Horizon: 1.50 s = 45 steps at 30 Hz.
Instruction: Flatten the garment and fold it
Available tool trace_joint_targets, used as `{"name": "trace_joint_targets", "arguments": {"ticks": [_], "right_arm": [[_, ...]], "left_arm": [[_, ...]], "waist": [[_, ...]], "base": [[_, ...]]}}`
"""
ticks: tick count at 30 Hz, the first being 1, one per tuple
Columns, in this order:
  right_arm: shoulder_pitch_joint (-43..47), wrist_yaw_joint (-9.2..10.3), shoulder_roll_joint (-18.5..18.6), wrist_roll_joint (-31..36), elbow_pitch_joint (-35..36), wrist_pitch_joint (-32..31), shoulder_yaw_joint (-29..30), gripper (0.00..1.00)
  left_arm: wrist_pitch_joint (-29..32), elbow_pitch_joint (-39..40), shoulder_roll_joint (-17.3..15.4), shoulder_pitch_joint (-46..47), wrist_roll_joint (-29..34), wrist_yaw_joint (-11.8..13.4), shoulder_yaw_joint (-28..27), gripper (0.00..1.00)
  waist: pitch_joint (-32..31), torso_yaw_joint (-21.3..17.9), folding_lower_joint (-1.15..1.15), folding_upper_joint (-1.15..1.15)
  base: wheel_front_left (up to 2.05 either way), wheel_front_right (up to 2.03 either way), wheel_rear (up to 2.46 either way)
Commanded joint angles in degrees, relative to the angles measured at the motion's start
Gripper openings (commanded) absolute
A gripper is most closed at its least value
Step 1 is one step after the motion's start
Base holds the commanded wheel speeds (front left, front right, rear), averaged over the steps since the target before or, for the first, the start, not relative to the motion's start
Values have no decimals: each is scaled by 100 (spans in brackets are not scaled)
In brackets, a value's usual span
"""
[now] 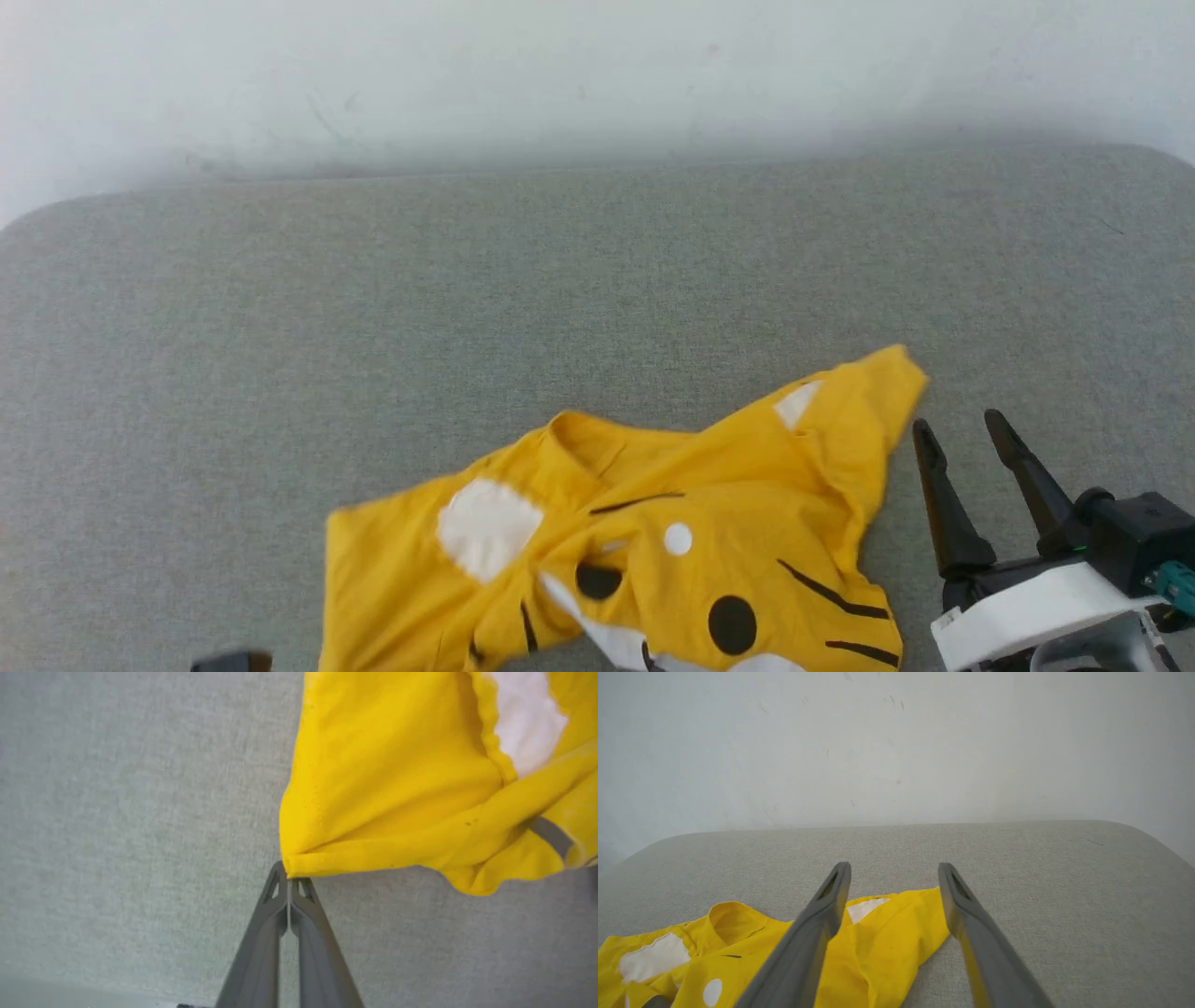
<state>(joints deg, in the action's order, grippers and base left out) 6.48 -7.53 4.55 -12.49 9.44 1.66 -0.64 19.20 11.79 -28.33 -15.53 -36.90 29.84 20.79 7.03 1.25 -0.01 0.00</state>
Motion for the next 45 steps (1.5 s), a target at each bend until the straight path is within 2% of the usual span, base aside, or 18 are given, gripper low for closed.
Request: {"name": "trace_joint_targets", "arguments": {"ticks": [1,4,5,6,17,20,25,30,39,40,41,42,45], "right_arm": [[82,4,-16,49,36,-12,-7,100],[118,4,-21,54,53,-52,-6,100],[126,4,-21,54,60,-66,1,100],[137,4,-20,54,69,-80,12,100],[254,4,-14,79,133,-291,91,100],[201,4,82,49,-3,-506,21,100],[-227,4,572,-162,-613,-1233,-492,100],[-1017,4,974,-477,-1320,-1683,-1156,100],[-2298,4,1175,-952,-3014,-1956,-2104,98],[-2379,4,1189,-997,-3173,-1996,-2175,44],[-2439,4,1189,-1076,-3291,-2019,-2234,5],[-2488,4,1204,-1141,-3374,-2022,-2282,0],[-2555,4,1295,-1245,-3442,-1848,-2233,0]], "left_arm": [[-2,-47,37,-156,-102,38,-48,0],[-104,-250,223,-379,-384,-100,-85,2],[-177,-305,302,-373,-460,-171,-102,46],[-289,-344,372,-328,-498,-242,-127,100],[-2813,-327,564,635,316,-856,-550,100],[-3233,-383,664,917,540,-1062,-500,100],[-3408,-581,972,1195,890,-1325,-507,100],[-3417,-680,1376,1269,1174,-1571,-659,100],[-3419,-990,1935,1303,1483,-2026,-923,100],[-3419,-1010,1980,1310,1518,-2071,-954,100],[-3419,-1029,2020,1312,1552,-2109,-992,100],[-3419,-1045,2057,1305,1581,-2143,-1033,100],[-3419,-1062,2144,1258,1667,-2223,-1180,100]], "waist": [[-47,40,1,0],[-94,43,1,0],[-115,43,1,0],[-137,43,1,0],[-377,-15,1,0],[-388,1,1,0],[-344,60,1,0],[-285,196,1,0],[-196,412,1,0],[-185,431,1,0],[-182,441,1,0],[-178,443,1,0],[-180,399,1,0]], "base": [[0,0,0],[0,0,0],[0,0,0],[0,0,0],[0,0,0],[0,0,0],[0,0,0],[0,0,0],[0,0,0],[0,0,0],[0,0,0],[0,0,0],[0,0,0]]}}
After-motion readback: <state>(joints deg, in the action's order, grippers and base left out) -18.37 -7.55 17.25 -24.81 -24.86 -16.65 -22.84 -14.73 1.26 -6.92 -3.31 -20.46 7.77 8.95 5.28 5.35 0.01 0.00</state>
